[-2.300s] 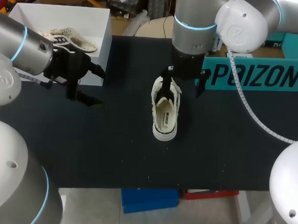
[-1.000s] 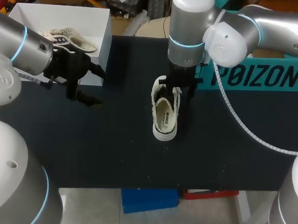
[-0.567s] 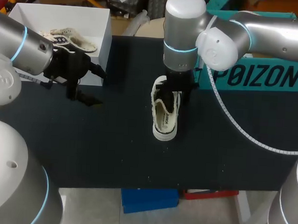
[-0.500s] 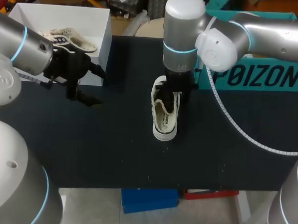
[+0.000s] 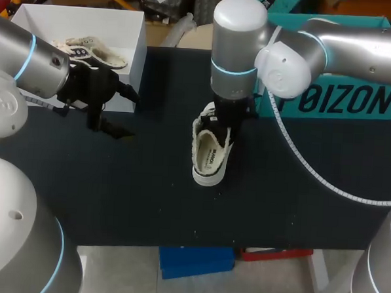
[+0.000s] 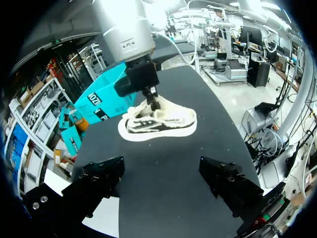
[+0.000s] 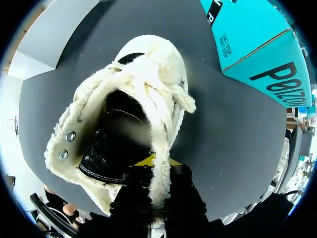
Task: Take the shoe out of the shoebox, open the shoe tongue, remove and reinsert the insole, then place the shoe into the shoebox
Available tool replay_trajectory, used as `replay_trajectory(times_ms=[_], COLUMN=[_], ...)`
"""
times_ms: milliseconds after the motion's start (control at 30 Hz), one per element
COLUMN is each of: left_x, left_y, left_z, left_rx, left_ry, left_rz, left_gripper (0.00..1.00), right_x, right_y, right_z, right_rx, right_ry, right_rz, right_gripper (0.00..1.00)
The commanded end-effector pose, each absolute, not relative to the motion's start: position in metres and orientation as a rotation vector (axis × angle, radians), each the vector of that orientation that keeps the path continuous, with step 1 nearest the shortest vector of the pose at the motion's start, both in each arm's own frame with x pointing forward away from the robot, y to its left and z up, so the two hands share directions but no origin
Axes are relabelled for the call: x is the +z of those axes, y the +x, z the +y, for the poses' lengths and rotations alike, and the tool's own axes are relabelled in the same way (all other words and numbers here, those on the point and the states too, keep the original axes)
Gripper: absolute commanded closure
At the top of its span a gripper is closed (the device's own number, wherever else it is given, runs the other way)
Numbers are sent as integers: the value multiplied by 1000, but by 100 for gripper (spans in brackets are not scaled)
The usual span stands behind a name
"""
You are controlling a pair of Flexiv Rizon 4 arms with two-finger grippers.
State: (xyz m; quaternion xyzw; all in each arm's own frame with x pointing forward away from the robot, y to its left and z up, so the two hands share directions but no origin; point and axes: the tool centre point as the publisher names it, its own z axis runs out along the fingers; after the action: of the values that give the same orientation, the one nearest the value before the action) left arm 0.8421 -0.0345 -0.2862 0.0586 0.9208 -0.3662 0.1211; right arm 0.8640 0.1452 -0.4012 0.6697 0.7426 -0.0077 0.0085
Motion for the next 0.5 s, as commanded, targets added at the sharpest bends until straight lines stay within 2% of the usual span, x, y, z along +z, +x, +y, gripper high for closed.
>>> replay_trajectory(times_ms=[33, 333, 500], left_x=[-287, -287, -287], left_y=[841, 841, 841], left_z=[-35, -35, -35], left_rx=[-1068, -1068, -1068], left_ry=[170, 170, 170], left_rz=[2685, 2685, 2685], left_gripper=[0, 0, 0], right_x=[-370, -283, -238], right_y=[863, 872, 882], right_z=[139, 112, 96], right_rx=[-56, -88, -90], right_ry=[2064, 1876, 1549], right_rz=[2338, 2452, 2647], right_gripper=[100, 100, 100])
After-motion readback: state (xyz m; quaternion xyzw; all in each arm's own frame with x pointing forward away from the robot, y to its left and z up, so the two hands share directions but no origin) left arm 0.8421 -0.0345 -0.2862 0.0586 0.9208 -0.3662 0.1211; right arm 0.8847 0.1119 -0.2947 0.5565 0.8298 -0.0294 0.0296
